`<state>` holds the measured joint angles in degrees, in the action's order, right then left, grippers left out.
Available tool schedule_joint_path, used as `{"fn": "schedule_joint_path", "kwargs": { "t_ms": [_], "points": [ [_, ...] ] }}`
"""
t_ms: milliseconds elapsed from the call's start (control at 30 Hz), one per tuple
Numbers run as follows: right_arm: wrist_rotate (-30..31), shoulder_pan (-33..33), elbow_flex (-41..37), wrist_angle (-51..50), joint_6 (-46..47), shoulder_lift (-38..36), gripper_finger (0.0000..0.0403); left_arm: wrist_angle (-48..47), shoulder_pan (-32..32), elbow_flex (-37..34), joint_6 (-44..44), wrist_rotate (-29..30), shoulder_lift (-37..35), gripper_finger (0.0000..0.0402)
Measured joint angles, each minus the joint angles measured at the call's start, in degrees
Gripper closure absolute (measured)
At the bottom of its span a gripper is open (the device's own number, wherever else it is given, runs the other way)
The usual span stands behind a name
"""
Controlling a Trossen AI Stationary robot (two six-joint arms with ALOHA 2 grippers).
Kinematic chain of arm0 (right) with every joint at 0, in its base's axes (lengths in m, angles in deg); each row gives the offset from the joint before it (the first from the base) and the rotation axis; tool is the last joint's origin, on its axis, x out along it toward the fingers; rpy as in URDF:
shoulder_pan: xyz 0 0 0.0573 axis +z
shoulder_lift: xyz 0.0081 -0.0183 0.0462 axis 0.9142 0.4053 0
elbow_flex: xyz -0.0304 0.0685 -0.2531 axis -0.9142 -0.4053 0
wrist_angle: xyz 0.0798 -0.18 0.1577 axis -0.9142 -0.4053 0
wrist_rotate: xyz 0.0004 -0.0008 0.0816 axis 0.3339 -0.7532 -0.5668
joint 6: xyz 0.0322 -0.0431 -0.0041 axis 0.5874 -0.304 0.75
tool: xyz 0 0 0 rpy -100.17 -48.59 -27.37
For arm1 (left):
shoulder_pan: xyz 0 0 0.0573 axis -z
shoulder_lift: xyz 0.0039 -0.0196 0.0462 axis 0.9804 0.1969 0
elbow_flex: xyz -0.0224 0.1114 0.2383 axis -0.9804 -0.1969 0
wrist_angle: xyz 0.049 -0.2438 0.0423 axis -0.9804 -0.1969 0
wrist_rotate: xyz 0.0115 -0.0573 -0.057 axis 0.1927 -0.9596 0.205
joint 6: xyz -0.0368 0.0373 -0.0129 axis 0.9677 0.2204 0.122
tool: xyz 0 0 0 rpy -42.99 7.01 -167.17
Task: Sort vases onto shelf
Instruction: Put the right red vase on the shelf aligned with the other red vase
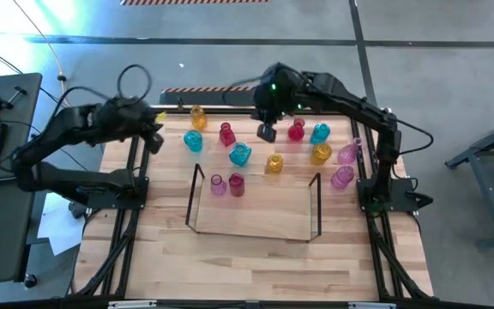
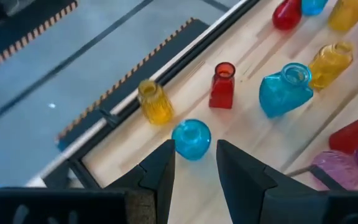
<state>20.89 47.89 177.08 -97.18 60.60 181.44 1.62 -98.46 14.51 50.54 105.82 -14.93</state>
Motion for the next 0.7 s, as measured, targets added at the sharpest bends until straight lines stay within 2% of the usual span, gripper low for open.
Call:
{"fn": "schedule_joint_path", "kwargs": {
  "t_ms": [133, 233, 367, 533, 700],
  "points": [
    [-3.57, -3.76, 0.0, 0.3, -5.43, 1.77, 0.0403, 0.77, -0.02, -5.36, 3.65, -0.04, -7.73, 0.0291],
    [-4.45, -5.53, 0.0, -3.15, -10.6, 3.43, 0.0403, 0.74, -0.02, -7.77, 5.72, -0.29, -12.2, 0.0291],
    [-8.88, -6.31, 0.0, -7.45, -13.54, 6.61, 0.0403, 0.8, -0.02, -10.79, 7.32, -1.4, -16.9, 0.0291],
    [-10.84, -5.3, 0.0, -8.13, -19.69, 10.77, 0.0403, 1.74, -0.02, -15.05, 8.26, -1.41, -20.28, 0.0291],
    [-16.67, -4.34, 0.0, -8.63, -26.79, 13.37, 0.0403, 2.61, -0.02, -18.98, 9.47, -1.4, -21.4, 0.0291]
  ]
}}
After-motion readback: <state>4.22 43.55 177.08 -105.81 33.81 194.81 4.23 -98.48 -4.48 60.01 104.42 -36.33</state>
